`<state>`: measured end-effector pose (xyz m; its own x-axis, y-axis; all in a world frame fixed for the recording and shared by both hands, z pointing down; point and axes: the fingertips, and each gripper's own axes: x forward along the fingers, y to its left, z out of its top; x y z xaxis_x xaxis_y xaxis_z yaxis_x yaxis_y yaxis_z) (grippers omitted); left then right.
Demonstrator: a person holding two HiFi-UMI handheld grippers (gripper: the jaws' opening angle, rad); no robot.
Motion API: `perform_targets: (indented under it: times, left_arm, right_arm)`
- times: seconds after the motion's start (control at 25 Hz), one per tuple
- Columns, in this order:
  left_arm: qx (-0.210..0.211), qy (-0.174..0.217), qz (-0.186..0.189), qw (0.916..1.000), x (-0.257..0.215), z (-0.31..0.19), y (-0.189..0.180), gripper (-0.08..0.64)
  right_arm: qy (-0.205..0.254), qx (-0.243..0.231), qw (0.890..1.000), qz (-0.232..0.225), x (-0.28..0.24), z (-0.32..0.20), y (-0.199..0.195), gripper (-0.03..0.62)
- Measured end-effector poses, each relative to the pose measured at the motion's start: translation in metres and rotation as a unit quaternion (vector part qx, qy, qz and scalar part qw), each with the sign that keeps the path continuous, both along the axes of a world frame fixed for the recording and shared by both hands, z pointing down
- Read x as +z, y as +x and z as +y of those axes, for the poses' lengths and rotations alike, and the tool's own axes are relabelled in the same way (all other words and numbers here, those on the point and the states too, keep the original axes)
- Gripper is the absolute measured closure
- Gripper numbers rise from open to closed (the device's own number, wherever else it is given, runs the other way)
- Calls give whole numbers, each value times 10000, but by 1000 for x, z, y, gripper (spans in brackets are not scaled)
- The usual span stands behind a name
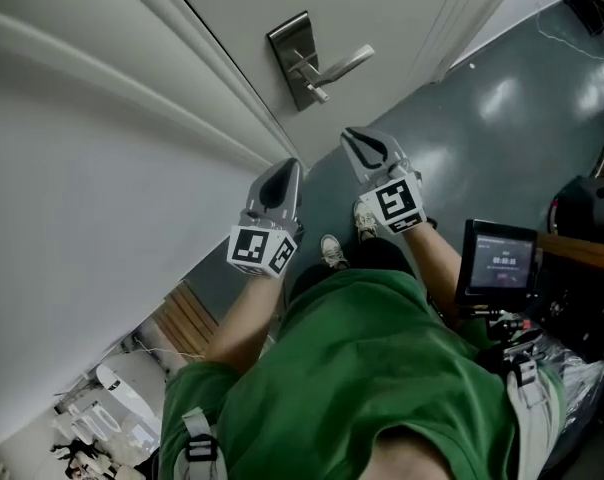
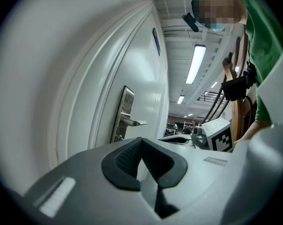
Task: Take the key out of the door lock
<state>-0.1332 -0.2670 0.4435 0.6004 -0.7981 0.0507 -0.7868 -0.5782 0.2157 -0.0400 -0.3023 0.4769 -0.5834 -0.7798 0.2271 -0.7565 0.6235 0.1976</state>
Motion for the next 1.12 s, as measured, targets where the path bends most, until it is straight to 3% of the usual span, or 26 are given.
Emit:
perform_targets:
  times: [0.12,0.24,0.36,0.56,0.68,0.84,0.92,1.0,1.12]
  left_arm:
    - [-81,-34,-23,10000,0,7,-1,558]
    - [-103,-185,-56,9998,24,-50,11,558]
    - [-190,-360,10,9992,40,-94,20,558]
    - [-186,-365,-61,9991,35,-83,19,558]
    - [-187,-361,-80,9991,33,-81,18,558]
    - [-259,-358,-55,9990,29,-80,17,558]
    - [-278,-355,-65,9990,29,-77,16,558]
    - [-289,-357,-49,9989,27,-74,16,558]
    - [-308,-348,-87,9989,25,-73,14,558]
  right_arm:
    - [108,-216,9995,192,2,3,-7,557]
    - [-157,-338,9993,11,26,-55,0,531]
    - [-645,-319,9955,-620,42,-103,9,502]
    - [-1254,-153,9753,-1814,38,-105,11,484]
    - [-1791,-102,9464,-2688,38,-110,12,457]
    - [-2746,-80,8736,-4017,43,-119,12,428]
    - [-3045,-159,8463,-4368,44,-118,10,426]
    - [-3193,-272,8334,-4502,43,-116,4,426]
    - [-3294,-354,8279,-4527,41,-115,-3,427]
